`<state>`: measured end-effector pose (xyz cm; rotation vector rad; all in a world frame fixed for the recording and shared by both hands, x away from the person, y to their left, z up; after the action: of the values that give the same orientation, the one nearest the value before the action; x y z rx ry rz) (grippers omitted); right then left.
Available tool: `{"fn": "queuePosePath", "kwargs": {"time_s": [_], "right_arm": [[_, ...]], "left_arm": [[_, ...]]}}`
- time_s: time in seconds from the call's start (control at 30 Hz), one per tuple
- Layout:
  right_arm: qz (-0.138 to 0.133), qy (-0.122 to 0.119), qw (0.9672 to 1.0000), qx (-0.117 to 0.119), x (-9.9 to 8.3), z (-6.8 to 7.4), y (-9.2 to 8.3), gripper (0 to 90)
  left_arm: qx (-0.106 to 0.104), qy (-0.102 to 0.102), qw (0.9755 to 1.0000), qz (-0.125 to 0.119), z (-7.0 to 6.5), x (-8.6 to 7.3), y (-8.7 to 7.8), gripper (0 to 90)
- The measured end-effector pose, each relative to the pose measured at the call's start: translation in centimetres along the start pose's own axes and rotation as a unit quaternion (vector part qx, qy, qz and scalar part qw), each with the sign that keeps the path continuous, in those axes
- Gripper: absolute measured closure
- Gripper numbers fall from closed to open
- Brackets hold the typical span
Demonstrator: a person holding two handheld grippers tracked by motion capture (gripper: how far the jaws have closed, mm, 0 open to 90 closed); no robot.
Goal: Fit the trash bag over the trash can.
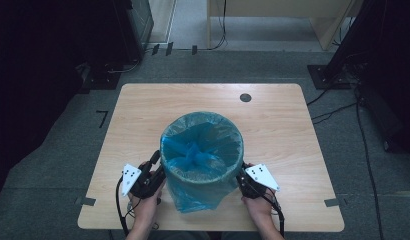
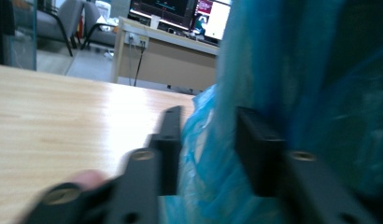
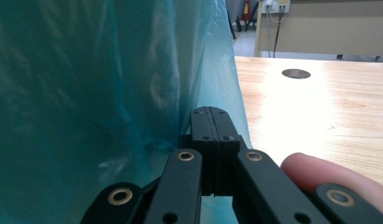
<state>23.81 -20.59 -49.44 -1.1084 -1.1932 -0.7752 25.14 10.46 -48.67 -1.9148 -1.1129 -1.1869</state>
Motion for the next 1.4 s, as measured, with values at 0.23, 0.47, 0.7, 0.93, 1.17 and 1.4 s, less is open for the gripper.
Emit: {"fn": "queuePosePath", "kwargs": {"time_s": [0.23, 0.47, 0.7, 0.93, 1.17, 1.4], "right_arm": [[-0.004, 0.011, 0.9999, 0.011, 0.5, -2.2, -1.0, 88.7], [-0.021, 0.002, 0.9988, 0.045, 1.6, -4.1, -2.3, 85.4], [-0.057, -0.003, 0.9935, 0.098, 3.2, -5.5, -3.1, 90.0], [-0.075, -0.053, 0.9872, 0.13, 4.0, -5.8, -3.4, 90.0], [-0.07, -0.047, 0.9852, 0.149, 4.4, -6.0, -3.8, 90.0], [-0.057, -0.064, 0.978, 0.191, 5.6, -5.8, -4.3, 90.0]], "left_arm": [[0.041, 0.023, 0.9988, -0.015, 2.1, 1.3, -2.3, 23.1], [0.114, 0.074, 0.9865, 0.092, 4.5, 1.1, -4.3, 8.7], [0.187, 0.091, 0.9636, 0.168, 7.4, -0.8, -4.6, 9.8], [0.172, 0.022, 0.9564, 0.235, 9.0, -0.9, -4.1, 9.8], [0.204, 0.084, 0.9322, 0.287, 9.4, -1.1, -3.8, 9.9], [0.185, 0.095, 0.9325, 0.295, 9.7, -1.0, -3.8, 8.6]]}}
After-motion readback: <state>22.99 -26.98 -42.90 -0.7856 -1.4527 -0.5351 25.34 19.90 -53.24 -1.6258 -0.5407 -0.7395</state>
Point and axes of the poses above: each handheld gripper's, and its own axes: y roughly forward along the jaws, x roughly out of its top, z roughly to its left, the point moved 2 cm from there along y, roughly forward along the jaws, and after that the axes turned 7 degrees about -y, right-handed, at the moved point
